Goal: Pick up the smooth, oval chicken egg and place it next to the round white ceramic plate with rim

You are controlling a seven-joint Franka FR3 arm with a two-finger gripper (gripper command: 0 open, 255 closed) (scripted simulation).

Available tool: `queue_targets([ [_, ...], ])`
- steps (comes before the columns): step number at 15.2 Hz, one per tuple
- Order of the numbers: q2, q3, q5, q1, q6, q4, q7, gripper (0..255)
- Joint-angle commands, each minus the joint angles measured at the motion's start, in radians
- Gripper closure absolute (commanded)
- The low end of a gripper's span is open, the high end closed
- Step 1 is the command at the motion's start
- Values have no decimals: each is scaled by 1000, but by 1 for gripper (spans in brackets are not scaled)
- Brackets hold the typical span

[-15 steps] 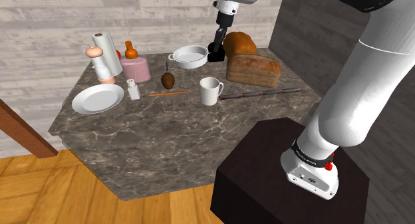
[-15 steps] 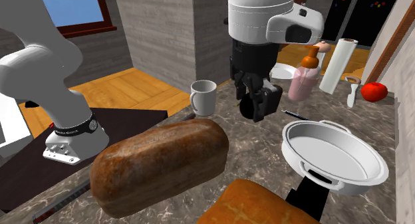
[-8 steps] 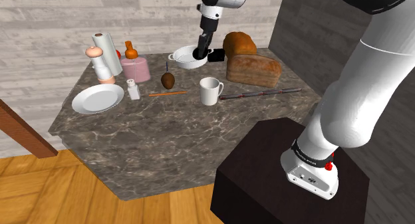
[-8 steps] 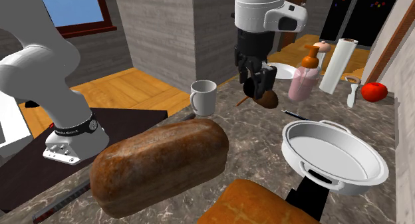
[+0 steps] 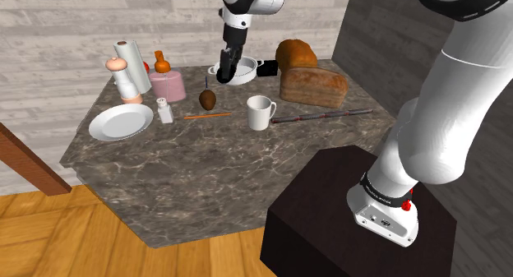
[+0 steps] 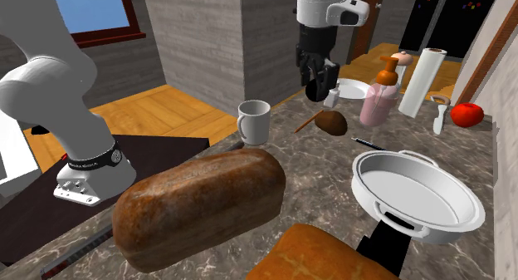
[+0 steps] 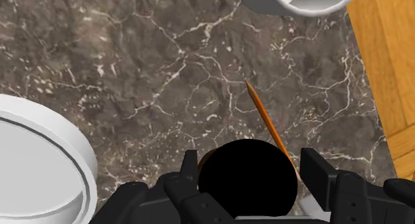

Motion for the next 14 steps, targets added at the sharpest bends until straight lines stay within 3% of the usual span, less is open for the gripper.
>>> queue_targets([
  [1, 16, 21, -3, 26, 6, 18, 49, 255],
  [14, 216, 122, -33, 174, -19, 287, 325, 255],
])
